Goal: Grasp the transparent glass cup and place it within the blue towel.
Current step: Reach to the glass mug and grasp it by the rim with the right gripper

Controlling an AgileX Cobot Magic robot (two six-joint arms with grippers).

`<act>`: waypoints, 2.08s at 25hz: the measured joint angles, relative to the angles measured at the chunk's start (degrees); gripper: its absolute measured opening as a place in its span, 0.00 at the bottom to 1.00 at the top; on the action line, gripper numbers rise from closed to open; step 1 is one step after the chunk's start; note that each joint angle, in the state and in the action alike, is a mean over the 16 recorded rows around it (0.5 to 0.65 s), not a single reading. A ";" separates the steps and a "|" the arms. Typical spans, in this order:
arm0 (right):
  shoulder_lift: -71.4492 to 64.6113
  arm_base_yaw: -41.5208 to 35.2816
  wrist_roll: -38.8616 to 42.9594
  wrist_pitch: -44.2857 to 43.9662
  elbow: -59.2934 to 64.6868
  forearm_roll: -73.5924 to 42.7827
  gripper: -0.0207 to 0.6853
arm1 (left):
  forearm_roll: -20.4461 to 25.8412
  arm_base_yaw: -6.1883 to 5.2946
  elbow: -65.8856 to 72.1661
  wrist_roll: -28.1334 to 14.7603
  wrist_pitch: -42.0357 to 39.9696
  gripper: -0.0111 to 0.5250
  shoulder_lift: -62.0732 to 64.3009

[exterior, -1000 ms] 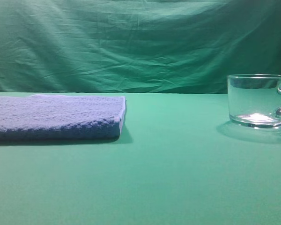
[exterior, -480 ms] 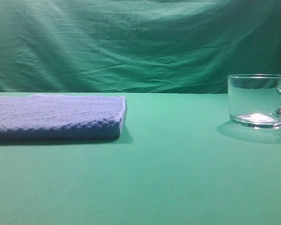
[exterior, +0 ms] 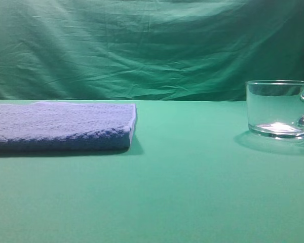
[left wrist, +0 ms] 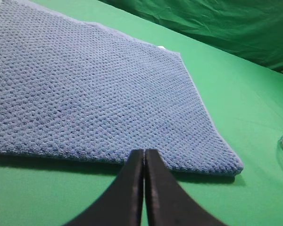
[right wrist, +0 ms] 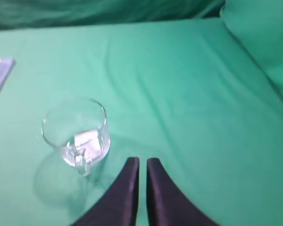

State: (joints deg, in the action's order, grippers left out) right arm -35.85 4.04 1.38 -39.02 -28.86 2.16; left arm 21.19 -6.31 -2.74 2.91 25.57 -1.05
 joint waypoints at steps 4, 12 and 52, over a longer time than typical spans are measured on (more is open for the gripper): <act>-8.27 0.26 -4.43 -4.89 -3.70 2.97 0.09 | 0.00 0.00 0.00 0.00 0.00 0.02 0.00; -22.22 4.21 -14.73 -9.22 -9.36 8.27 0.11 | 0.00 0.00 0.00 0.00 0.00 0.02 0.00; -55.84 13.95 -23.55 9.44 -21.14 10.28 0.17 | 0.00 0.00 0.00 0.00 0.00 0.02 0.00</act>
State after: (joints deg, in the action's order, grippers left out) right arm -91.68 18.00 -22.16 -29.58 -50.00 12.44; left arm 21.19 -6.31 -2.74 2.91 25.57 -1.05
